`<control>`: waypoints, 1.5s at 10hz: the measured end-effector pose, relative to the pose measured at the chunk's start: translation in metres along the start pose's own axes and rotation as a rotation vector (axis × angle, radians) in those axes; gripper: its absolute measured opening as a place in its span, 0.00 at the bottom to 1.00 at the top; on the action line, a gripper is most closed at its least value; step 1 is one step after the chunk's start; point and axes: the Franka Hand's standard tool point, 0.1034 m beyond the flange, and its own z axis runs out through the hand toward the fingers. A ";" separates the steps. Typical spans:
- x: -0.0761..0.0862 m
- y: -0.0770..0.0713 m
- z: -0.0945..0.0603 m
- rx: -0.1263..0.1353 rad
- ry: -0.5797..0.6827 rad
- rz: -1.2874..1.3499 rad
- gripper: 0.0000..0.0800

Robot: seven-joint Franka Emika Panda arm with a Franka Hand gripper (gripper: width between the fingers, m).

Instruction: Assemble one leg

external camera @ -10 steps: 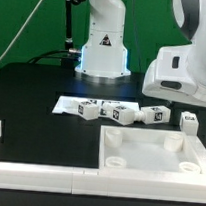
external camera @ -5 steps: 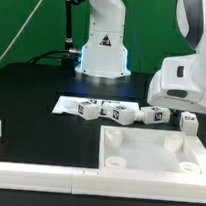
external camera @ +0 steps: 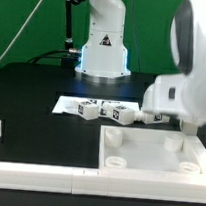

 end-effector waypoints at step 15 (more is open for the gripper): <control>-0.010 -0.008 0.013 -0.017 0.000 0.009 0.36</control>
Offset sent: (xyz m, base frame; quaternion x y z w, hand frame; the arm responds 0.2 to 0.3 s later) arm 0.0000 0.0000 0.0000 0.0000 0.0000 0.0000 1.0000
